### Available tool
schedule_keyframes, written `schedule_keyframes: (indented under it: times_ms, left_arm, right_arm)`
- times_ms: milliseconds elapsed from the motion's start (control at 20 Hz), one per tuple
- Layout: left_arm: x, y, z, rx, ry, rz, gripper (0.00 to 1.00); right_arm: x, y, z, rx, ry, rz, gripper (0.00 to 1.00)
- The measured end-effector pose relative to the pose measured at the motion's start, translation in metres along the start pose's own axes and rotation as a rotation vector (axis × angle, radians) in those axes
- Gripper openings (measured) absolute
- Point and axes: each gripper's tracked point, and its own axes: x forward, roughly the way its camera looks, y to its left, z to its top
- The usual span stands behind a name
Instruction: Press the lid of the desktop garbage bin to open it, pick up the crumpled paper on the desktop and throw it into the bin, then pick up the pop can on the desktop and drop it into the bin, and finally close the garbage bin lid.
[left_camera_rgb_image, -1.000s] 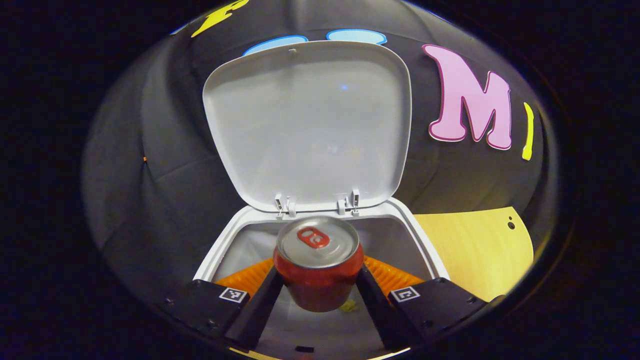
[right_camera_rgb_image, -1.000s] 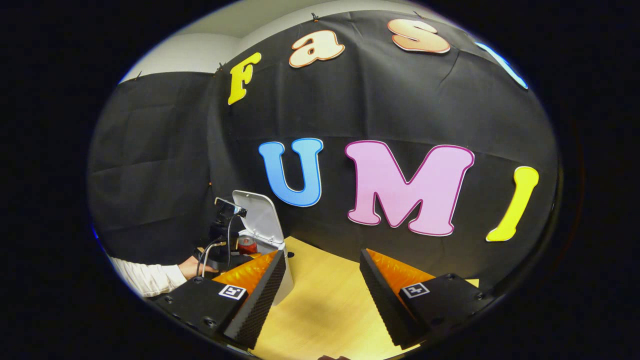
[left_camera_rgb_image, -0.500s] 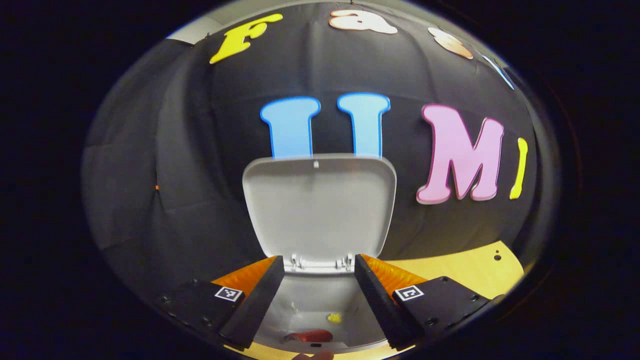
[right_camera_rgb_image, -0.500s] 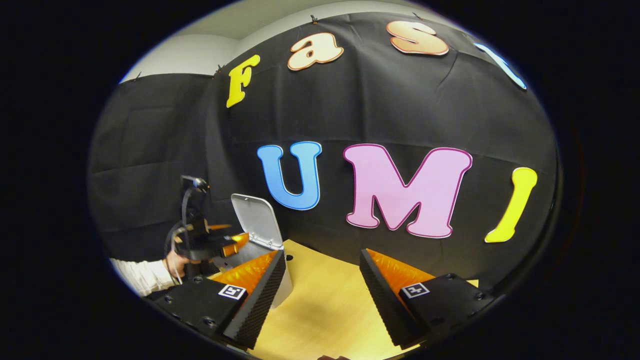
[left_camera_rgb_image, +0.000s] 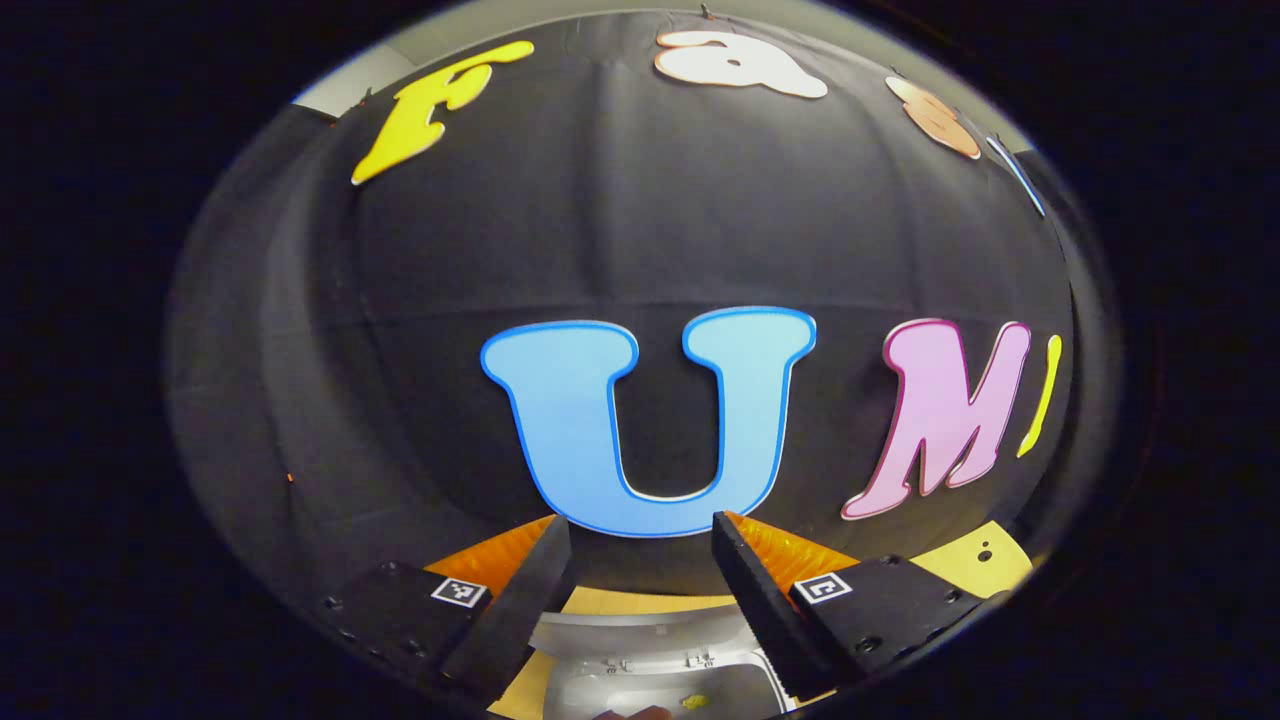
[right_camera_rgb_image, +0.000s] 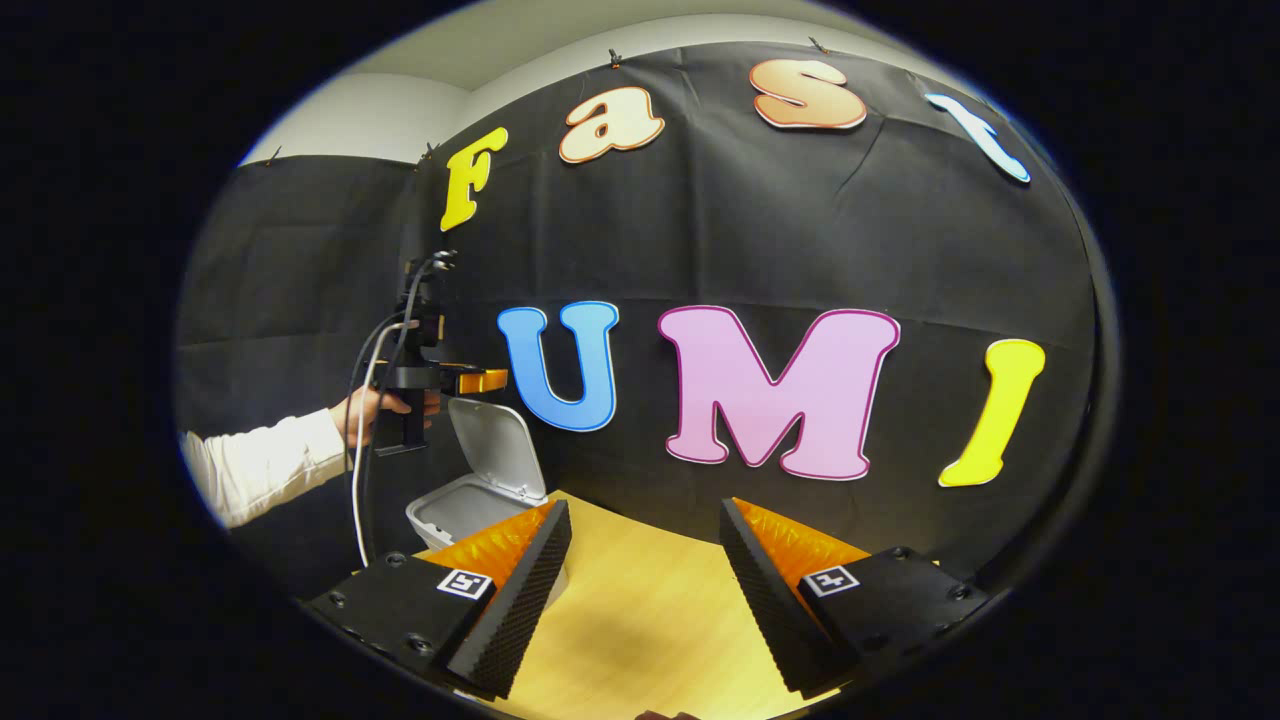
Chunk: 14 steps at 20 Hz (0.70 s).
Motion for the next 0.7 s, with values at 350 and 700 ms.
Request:
schedule_keyframes:
  times_ms: [350,700]
  left_arm:
    - [-0.023,-0.001,-0.061,-0.012,0.217,-0.03,0.98]
    - [-0.094,0.003,-0.149,-0.04,0.427,-0.066,0.98]
  right_arm:
    - [0.001,-0.002,-0.026,-0.019,0.048,0.016,0.96]
    - [0.019,0.009,-0.037,0.008,0.069,0.076,0.96]
